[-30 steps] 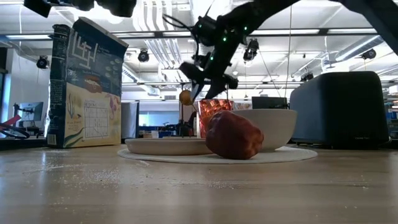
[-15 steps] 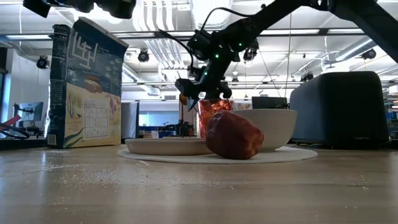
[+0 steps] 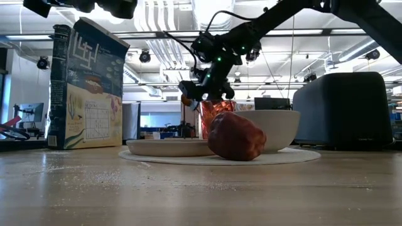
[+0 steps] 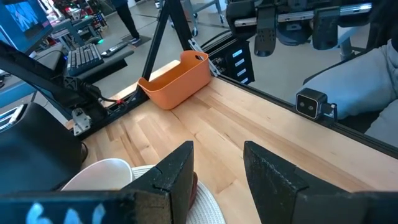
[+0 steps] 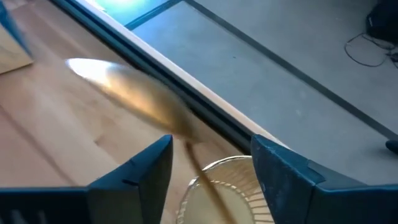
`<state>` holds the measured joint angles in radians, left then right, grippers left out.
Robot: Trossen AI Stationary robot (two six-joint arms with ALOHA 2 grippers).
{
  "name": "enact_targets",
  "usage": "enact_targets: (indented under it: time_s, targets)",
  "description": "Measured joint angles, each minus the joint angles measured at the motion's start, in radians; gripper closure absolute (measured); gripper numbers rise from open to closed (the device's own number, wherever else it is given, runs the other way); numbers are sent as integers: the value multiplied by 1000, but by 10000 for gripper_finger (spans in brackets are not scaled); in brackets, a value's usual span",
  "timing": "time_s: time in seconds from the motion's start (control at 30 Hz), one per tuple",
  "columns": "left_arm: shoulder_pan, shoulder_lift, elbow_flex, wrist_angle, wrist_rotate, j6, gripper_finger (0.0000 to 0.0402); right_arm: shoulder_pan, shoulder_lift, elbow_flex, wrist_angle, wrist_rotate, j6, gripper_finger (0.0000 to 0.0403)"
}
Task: Arrange a breakfast setting
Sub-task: Put the spoon on the right side of the placemat
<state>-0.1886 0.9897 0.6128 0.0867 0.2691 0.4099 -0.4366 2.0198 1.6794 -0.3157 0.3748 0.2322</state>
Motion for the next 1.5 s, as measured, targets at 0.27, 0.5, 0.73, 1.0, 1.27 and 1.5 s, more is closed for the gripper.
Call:
enact_targets:
  time_s: [0.27,0.5,0.73,1.0,1.27,1.5]
  targets:
    - [0,0,0,0,0,0,277,-31,21,0,8,-11,2,259]
    - [0,0,0,-9,0,0,277,-45,27,0,13,-64,0,310]
    - [1,0,0,-17,-1,0,277,-45,27,0,15,-112,-13,365]
    - [1,0,0,-23,-1,0,277,-46,20,0,10,-160,-8,391]
    - [1,0,0,-30,-1,0,277,-58,-30,0,-12,-198,-8,393]
    - [1,0,0,-31,-1,0,277,-77,-144,0,-100,-196,-5,393]
